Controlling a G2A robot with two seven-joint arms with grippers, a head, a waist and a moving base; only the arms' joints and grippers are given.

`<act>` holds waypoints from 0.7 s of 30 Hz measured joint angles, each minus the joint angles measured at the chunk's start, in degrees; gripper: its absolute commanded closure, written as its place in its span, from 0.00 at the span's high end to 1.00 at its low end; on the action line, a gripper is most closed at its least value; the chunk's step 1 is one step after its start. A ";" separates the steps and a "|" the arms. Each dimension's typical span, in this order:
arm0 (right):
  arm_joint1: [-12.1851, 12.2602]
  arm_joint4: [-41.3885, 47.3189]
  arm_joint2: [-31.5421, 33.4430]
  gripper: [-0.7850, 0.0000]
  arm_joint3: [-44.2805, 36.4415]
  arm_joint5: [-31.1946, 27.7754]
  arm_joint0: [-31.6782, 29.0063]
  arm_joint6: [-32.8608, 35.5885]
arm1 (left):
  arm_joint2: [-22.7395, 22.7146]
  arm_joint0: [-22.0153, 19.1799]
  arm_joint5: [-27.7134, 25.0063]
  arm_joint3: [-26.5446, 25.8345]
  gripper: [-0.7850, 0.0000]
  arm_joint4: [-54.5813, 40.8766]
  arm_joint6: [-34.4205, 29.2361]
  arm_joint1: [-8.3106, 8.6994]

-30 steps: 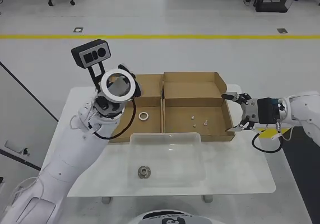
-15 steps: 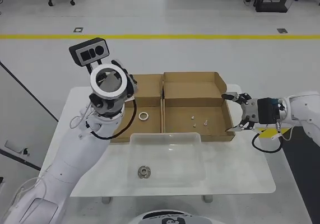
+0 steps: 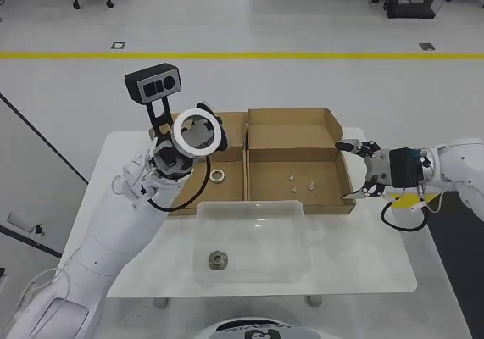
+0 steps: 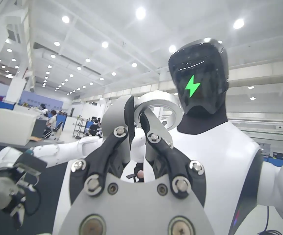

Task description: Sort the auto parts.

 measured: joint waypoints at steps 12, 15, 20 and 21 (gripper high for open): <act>0.00 0.00 0.00 1.00 0.00 0.00 0.00 0.00 | -0.50 0.24 1.64 -1.76 0.00 -8.95 -1.64 -1.22; 0.00 0.00 0.00 1.00 0.00 0.00 0.00 0.00 | -0.49 0.26 1.66 -1.75 0.00 -9.02 -1.66 -1.23; 0.00 0.00 0.00 1.00 0.00 0.00 0.00 0.00 | -0.49 0.25 1.64 -1.74 0.00 -8.97 -1.64 -1.22; 0.00 0.00 0.00 1.00 0.00 0.00 0.00 0.00 | -0.49 0.25 1.64 -1.74 0.00 -8.97 -1.64 -1.22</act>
